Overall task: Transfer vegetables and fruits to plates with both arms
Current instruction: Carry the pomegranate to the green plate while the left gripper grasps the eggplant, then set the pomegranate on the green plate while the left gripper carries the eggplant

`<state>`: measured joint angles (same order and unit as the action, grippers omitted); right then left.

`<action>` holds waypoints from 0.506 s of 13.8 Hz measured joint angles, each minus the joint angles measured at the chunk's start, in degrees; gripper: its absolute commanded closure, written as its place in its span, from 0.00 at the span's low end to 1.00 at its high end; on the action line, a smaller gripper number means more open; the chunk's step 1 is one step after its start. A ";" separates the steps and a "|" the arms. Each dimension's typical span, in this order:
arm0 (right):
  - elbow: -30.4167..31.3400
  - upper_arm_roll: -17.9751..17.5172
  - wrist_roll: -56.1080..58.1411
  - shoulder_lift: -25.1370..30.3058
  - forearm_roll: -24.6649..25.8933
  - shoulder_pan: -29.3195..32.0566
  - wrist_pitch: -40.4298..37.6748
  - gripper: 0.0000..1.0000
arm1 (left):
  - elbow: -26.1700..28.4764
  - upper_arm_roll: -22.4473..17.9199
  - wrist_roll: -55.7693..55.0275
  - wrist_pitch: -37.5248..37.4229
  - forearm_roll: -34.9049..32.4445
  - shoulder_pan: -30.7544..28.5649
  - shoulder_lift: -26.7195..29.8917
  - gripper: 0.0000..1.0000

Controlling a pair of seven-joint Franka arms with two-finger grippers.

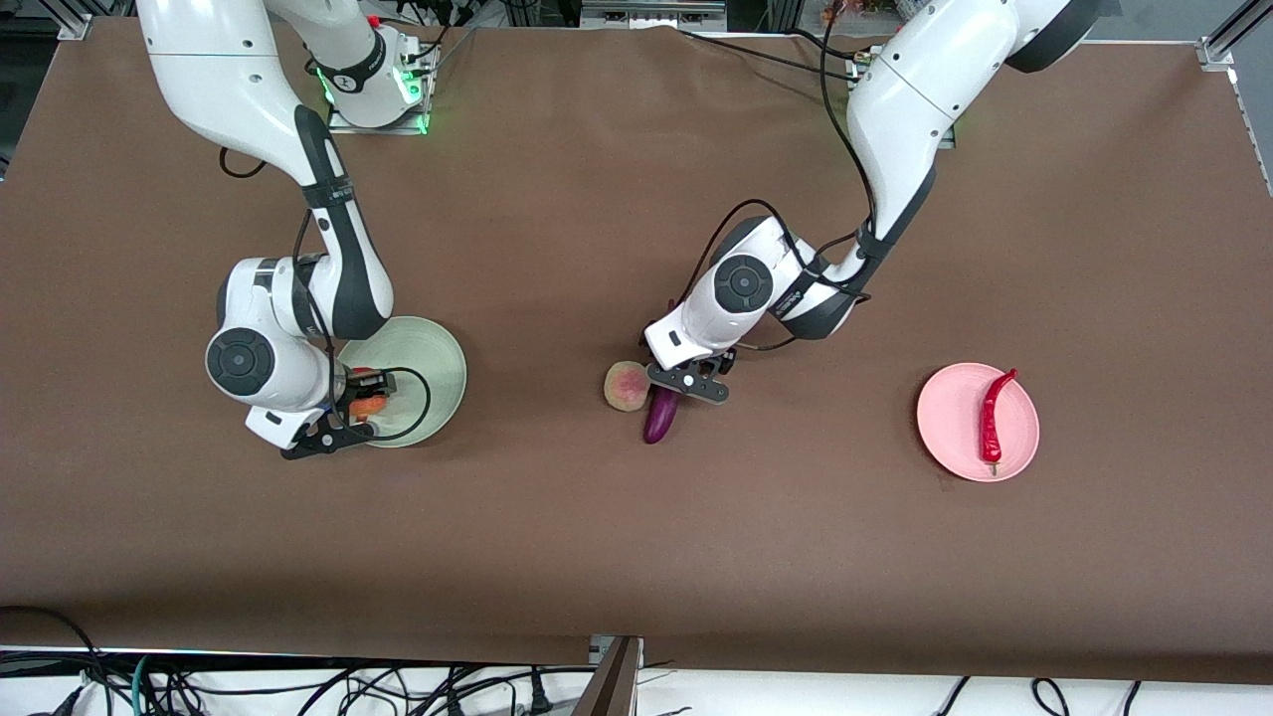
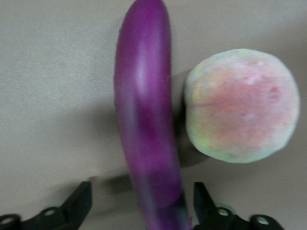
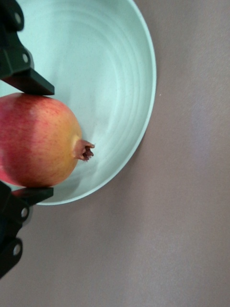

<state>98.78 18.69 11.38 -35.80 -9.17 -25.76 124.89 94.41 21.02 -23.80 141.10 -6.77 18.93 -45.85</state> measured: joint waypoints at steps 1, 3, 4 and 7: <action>-0.52 -0.16 0.00 0.19 -0.37 -0.16 -0.12 0.15 | 0.00 -0.21 0.00 0.03 -0.03 -0.05 -0.13 0.97; -2.65 -0.36 -0.82 0.59 -0.92 -0.80 -2.38 0.15 | -0.13 -0.55 0.00 -0.63 -0.06 -0.43 0.07 0.97; -4.04 -0.52 -2.19 0.77 -1.04 -1.16 -4.41 0.15 | -0.27 -0.75 -0.01 -2.11 -0.07 -0.84 0.35 0.97; -8.63 -3.64 -12.63 0.92 -2.12 -2.58 -9.10 0.15 | -1.07 -0.96 0.01 -10.01 -0.16 -4.38 3.01 0.98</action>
<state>90.15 15.05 -1.26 -34.88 -11.29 -28.34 115.79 93.34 20.06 -23.80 131.09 -6.94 14.55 -42.83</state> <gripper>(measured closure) 0.145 0.639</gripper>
